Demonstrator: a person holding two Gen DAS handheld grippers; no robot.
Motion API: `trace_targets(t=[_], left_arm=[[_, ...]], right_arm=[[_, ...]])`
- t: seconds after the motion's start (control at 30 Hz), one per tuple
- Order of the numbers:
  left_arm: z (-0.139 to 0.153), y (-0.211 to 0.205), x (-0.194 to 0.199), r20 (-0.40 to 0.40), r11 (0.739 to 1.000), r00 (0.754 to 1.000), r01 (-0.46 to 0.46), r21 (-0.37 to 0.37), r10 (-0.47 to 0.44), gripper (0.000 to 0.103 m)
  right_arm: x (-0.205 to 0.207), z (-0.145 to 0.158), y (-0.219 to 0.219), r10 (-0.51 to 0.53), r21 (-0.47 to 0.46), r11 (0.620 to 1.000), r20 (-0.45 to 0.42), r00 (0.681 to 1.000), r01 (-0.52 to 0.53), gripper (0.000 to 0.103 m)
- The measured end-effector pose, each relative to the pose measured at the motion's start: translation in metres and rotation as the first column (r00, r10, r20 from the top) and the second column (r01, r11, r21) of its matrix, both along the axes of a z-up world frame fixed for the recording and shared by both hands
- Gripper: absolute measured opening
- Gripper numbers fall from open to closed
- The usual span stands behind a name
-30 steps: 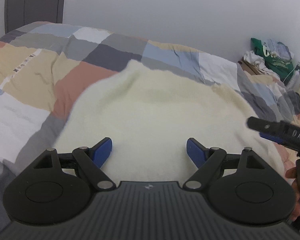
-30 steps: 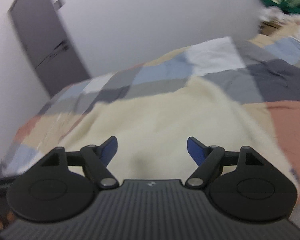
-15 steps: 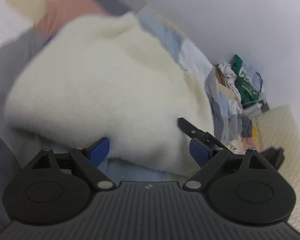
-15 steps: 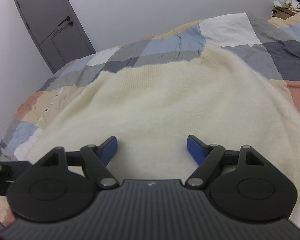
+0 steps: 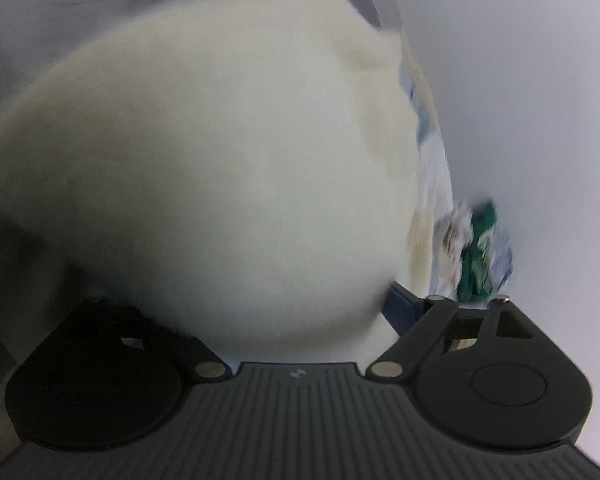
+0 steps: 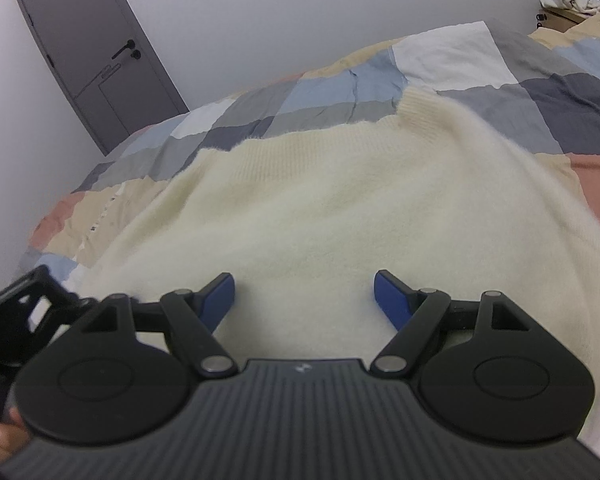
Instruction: Fold large clothes
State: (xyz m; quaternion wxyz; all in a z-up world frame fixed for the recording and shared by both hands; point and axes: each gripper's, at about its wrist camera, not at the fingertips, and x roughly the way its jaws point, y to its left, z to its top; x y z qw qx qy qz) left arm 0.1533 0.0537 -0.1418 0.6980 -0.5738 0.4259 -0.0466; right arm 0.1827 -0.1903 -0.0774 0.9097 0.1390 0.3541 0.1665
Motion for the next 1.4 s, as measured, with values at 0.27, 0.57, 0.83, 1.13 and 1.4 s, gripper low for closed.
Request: trace_targets(t=[0.27,0.57,0.83,1.13,1.4], left_arm=[[0.018,-0.009,-0.004,0.101,0.995,0.994,-0.037,0.093,0.028,0.043],[0.019,-0.004,-0.008,0.137,0.997,0.990,-0.036,0.065,0.026,0.042],[0.021,-0.002,-0.010,0.130,0.997,0.991,-0.030,0.069,0.021,0.043],[0.020,0.009,-0.016,0.129,0.998,0.991,-0.032,0.053,0.024,0.043],[0.013,0.011,-0.017,0.087,0.999,0.995,-0.050,0.010,0.049,0.049]], right_arm=[[-0.025,0.017,0.009,0.101,0.081,0.991,0.049,0.994,-0.105,0.081],[-0.034,0.010,-0.003,0.164,0.407,0.906,-0.081,0.983,-0.118,0.080],[-0.043,-0.009,0.001,0.205,0.487,0.868,-0.185,0.961,-0.091,0.081],[-0.035,-0.041,0.009,0.195,0.499,0.867,-0.340,0.920,0.001,0.103],[-0.022,-0.060,-0.022,0.004,0.591,0.761,-0.416,0.909,0.267,0.103]])
